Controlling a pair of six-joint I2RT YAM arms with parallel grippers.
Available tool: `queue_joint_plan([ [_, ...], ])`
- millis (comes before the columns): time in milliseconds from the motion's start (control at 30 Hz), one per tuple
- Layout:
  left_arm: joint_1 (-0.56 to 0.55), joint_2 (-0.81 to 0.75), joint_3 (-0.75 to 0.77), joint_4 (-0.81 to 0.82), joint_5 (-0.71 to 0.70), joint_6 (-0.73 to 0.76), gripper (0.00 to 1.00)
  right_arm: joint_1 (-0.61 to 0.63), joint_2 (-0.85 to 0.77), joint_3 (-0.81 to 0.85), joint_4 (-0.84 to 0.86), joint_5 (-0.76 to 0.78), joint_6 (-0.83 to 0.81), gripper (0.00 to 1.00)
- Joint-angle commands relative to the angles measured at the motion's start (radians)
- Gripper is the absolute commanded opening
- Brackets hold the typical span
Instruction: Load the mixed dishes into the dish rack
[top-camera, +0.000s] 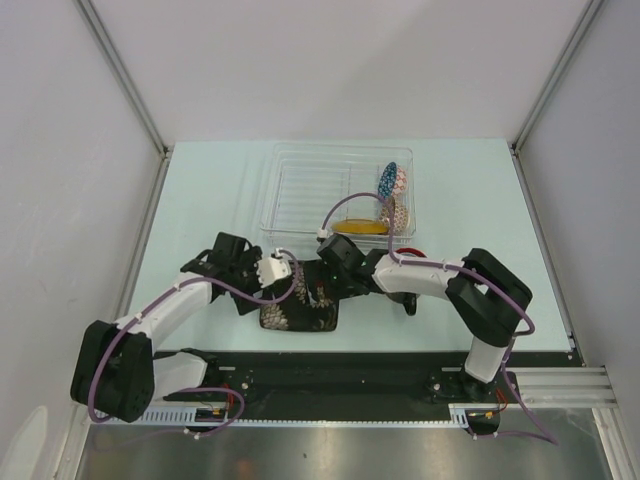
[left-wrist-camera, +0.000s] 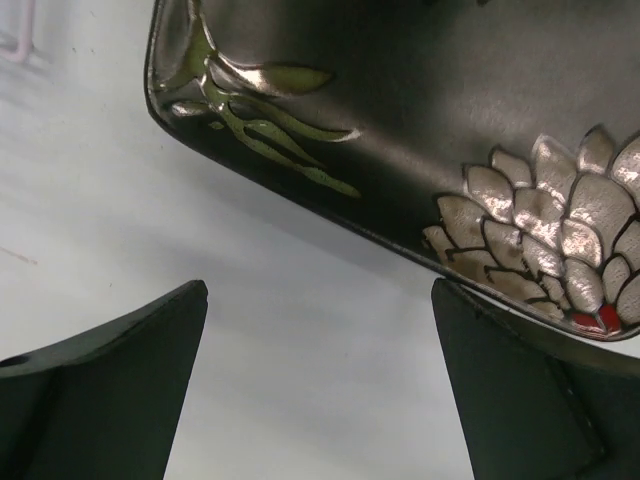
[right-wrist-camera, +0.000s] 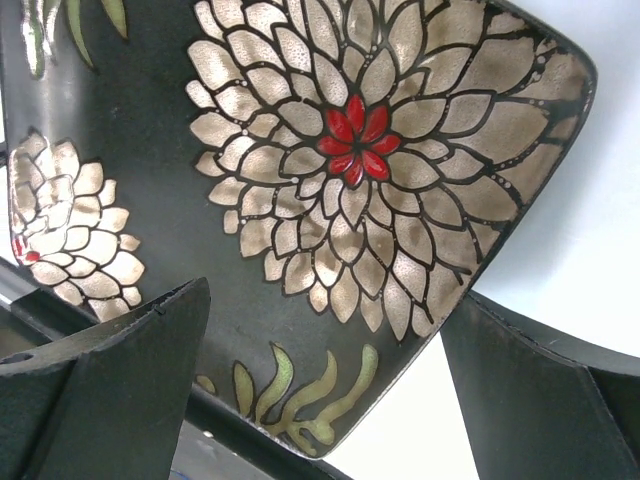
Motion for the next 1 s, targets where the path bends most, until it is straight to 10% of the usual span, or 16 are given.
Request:
queue_joint_plan([
  [0, -0.016, -0.044, -0.041, -0.017, 0.01, 0.073, 1.0, 0.034, 0.043, 0.031, 0.077, -0.056, 0.031, 1.0],
  [967, -0.134, -0.064, -0.075, -0.043, 0.02, -0.001, 0.99, 0.039, 0.068, 0.139, 0.275, -0.382, 0.049, 0.89],
])
